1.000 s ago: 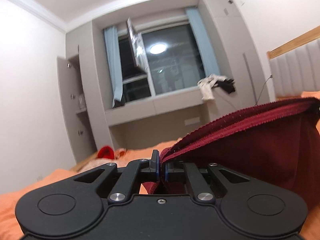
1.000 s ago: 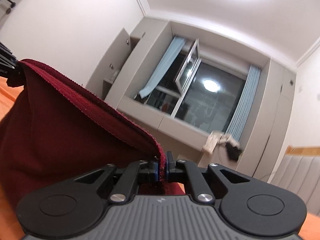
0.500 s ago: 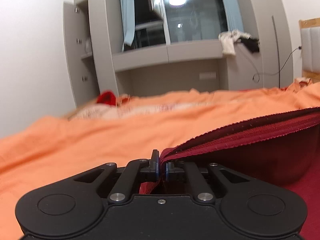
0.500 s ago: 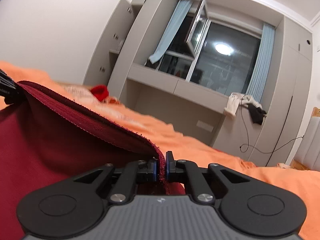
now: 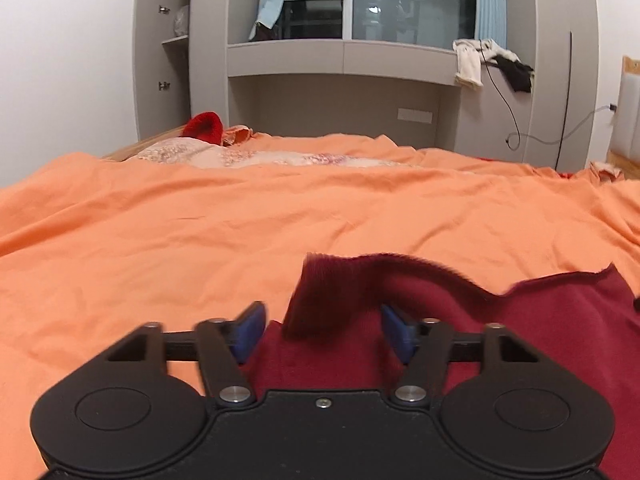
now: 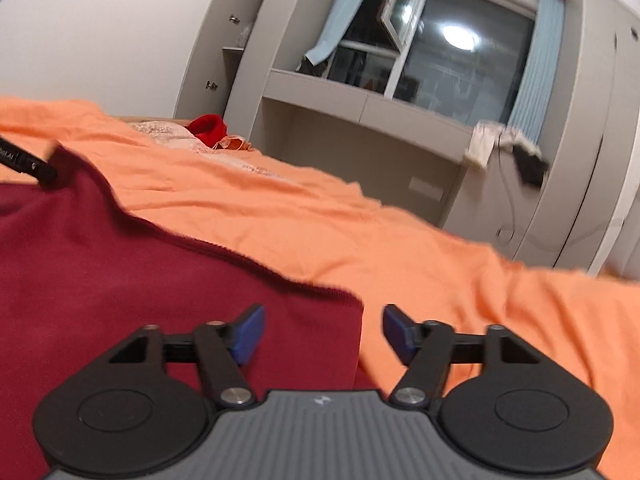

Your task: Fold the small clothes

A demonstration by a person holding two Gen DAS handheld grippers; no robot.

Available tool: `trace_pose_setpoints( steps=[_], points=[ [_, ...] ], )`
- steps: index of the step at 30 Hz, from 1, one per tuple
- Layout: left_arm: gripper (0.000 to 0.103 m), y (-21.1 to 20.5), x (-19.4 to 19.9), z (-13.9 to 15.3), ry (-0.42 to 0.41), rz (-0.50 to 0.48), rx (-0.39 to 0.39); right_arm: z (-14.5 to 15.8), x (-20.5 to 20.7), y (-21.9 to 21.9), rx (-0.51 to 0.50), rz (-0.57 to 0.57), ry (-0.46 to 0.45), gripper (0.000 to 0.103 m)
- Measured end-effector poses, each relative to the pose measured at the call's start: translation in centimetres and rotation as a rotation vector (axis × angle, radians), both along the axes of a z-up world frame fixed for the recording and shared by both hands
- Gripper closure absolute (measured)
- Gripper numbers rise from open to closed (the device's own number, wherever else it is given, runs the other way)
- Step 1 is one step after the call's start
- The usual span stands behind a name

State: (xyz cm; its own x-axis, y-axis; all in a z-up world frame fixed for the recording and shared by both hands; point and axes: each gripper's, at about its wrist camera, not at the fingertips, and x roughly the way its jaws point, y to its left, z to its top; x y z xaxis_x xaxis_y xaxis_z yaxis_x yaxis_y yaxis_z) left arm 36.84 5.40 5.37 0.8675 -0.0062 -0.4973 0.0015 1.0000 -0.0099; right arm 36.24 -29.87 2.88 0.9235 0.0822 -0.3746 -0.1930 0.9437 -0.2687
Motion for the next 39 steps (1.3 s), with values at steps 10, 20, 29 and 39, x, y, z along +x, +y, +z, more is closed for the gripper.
trace_pose_setpoints(
  steps=[10,20,29,39],
  points=[
    [0.016,1.4,-1.4,0.7,0.001,0.029,0.003,-0.3,1.1,-4.9,0.273,-0.064,0.186,0.020],
    [0.013,1.6,0.4,-1.4,0.114,0.090,0.045,-1.6,1.2,-6.0,0.308,-0.145,0.241,0.003],
    [0.002,2.4,-2.1,1.0,-0.029,0.092,0.063,-1.4,0.5,-6.0,0.237,-0.250,0.209,0.000],
    [0.001,5.5,-8.4,2.6,-0.094,0.155,-0.094,-0.3,-3.8,-9.6,0.428,-0.266,0.169,0.000]
  ],
)
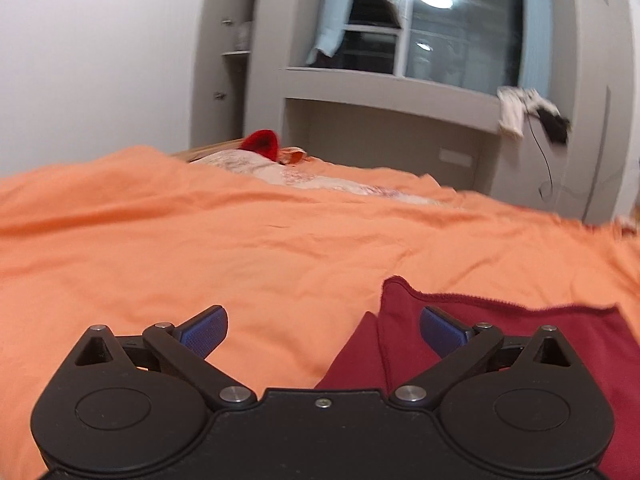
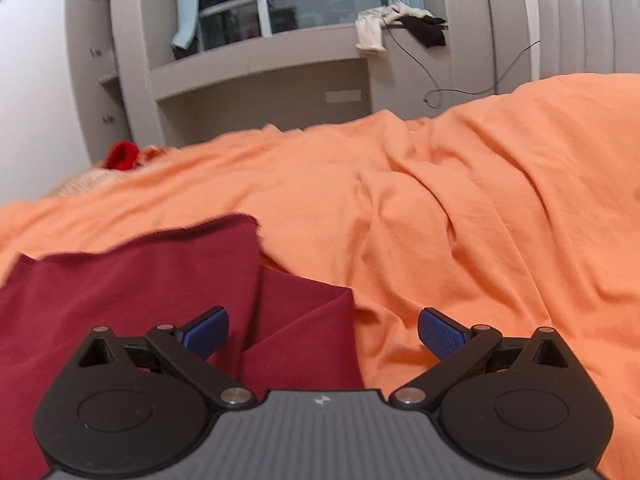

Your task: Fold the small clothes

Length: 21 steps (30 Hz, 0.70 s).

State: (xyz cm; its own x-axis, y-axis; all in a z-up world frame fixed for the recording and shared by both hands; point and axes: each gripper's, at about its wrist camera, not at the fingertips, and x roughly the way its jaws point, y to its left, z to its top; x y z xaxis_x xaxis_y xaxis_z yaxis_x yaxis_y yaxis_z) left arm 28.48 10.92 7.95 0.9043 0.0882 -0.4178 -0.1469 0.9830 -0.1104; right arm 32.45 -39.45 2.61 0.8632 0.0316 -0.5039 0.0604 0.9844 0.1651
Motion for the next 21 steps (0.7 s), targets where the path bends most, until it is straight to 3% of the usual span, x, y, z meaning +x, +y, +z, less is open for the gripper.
trace_pose_setpoints(
  steps=[5,8,12,17,19,21],
  points=[
    [0.001,0.8,-4.3,0.3,-0.057,0.035,-0.081,1.2,-2.4,-0.8,0.130,0.113,-0.088,0.000],
    [0.001,0.6,-6.4,-0.2,-0.058,0.028,-0.122,1.2,-2.6,-0.8,0.169,0.144,-0.089,0.000],
    [0.001,-1.1,-8.1,-1.2,-0.042,-0.014,-0.110,1.1,-1.9,-0.2,0.153,0.144,-0.082,0.000],
    [0.001,-3.9,-9.3,-2.2,-0.019,-0.120,-0.116,0.6,-0.5,-0.2,0.210,0.142,-0.067,0.001],
    [0.001,-4.8,-9.5,-2.6,-0.010,-0.164,-0.131,0.5,0.2,-0.1,0.220,0.145,-0.061,0.008],
    [0.001,-5.5,-9.6,-2.9,-0.008,-0.200,-0.141,0.3,1.0,0.2,0.215,0.149,-0.040,0.022]
  ],
)
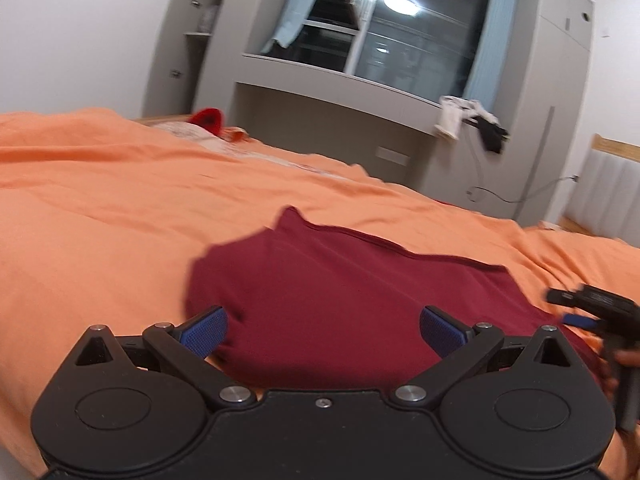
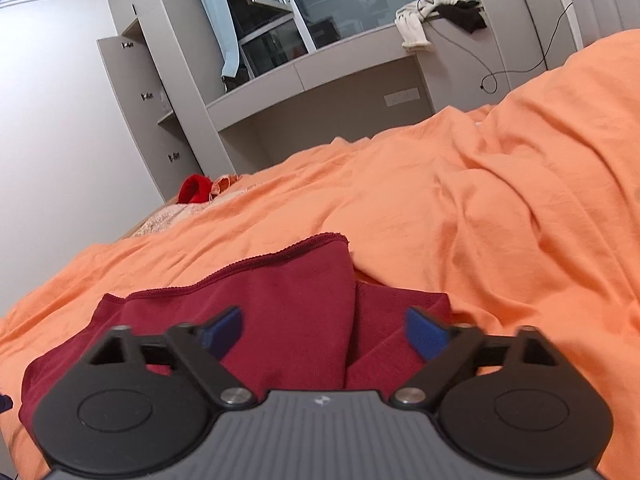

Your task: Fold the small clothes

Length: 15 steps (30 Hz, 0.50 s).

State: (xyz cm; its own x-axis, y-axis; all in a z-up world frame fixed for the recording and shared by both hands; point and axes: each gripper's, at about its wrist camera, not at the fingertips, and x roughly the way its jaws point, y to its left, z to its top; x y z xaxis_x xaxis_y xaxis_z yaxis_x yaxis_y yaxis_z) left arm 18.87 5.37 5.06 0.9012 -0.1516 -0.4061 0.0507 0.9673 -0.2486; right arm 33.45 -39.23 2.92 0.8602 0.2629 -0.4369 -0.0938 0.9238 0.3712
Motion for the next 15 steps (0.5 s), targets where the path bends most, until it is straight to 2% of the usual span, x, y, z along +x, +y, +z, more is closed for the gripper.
trace_pose_setpoints(
  steps=[1,3,4,6,9,11,15],
  points=[
    [0.001,-0.4,0.0,-0.2,0.002,-0.017,-0.001,-0.1,0.4,0.2,-0.012,0.002,0.016,0.026],
    [0.001,-1.2,0.1,-0.6,0.017,-0.061,-0.002,-0.6,1.2,0.9,-0.036,0.012,0.048,0.046],
    [0.001,-1.5,0.2,-0.9,0.026,-0.083,-0.003,-0.9,1.5,1.2,-0.051,0.018,0.070,0.052],
    [0.001,-2.0,0.2,-1.4,0.039,-0.124,-0.010,-1.4,2.0,1.8,-0.087,0.011,0.102,0.078],
    [0.001,-2.4,0.1,-1.9,0.043,-0.160,-0.046,-1.4,1.5,1.7,-0.089,0.003,0.088,0.097],
    [0.001,-2.5,0.2,-2.1,0.053,-0.180,-0.068,-1.0,0.8,1.4,-0.078,-0.004,0.071,0.097],
    [0.001,-2.4,0.5,-2.4,0.062,-0.189,-0.078,-0.4,-0.5,1.3,-0.129,-0.007,0.068,0.097]
  ],
)
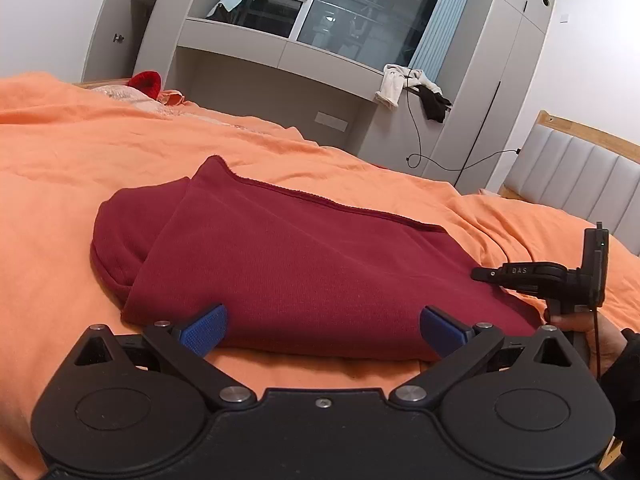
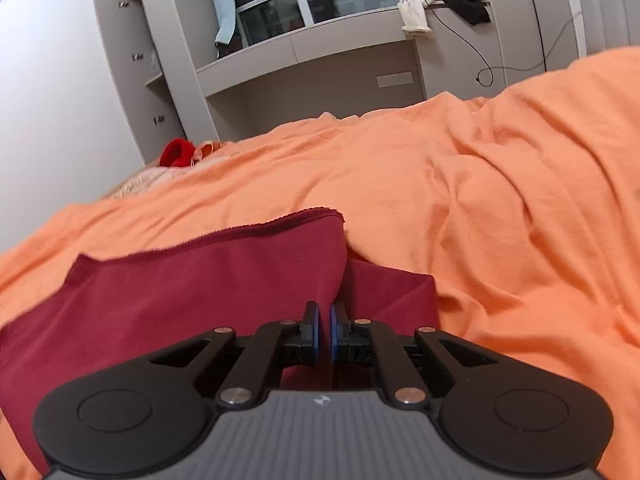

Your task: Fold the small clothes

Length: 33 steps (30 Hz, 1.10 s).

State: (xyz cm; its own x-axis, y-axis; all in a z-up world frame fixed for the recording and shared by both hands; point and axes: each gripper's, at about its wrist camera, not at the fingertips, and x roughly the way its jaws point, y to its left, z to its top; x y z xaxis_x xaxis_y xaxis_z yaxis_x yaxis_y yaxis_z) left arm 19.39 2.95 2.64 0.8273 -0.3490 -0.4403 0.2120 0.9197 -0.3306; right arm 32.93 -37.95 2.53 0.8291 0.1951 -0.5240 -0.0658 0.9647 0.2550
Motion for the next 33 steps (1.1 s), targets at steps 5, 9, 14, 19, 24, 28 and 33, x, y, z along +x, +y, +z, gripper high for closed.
trace_pose_setpoints(
  steps=[5,9,14,19,24,28,33],
  points=[
    [0.001,0.5,0.3,-0.1,0.028,0.006,-0.037,-0.1,-0.5,0.3,-0.020,0.011,-0.004,0.091],
    [0.001,0.6,-0.5,0.1,-0.004,0.011,-0.037,0.3,-1.1,0.4,-0.062,-0.028,-0.010,0.049],
    [0.001,0.7,-1.4,-1.2,0.055,-0.064,-0.062,1.1,-2.8,1.6,-0.184,-0.025,-0.053,0.020],
    [0.001,0.8,-0.9,-1.9,0.060,-0.093,-0.070,1.7,-5.5,4.7,-0.366,0.026,-0.153,0.012],
    [0.001,2.0,1.6,-2.2,0.107,0.016,-0.164,2.7,-7.6,8.2,-0.477,0.042,-0.272,0.011],
    [0.001,3.4,4.3,-2.1,0.158,0.142,-0.285,3.3,-8.3,10.5,-0.388,0.068,-0.309,0.003],
    [0.001,2.7,8.5,-1.4,0.179,0.220,-0.211,2.9,-7.7,13.3,-0.268,0.094,-0.267,0.000]
  ],
)
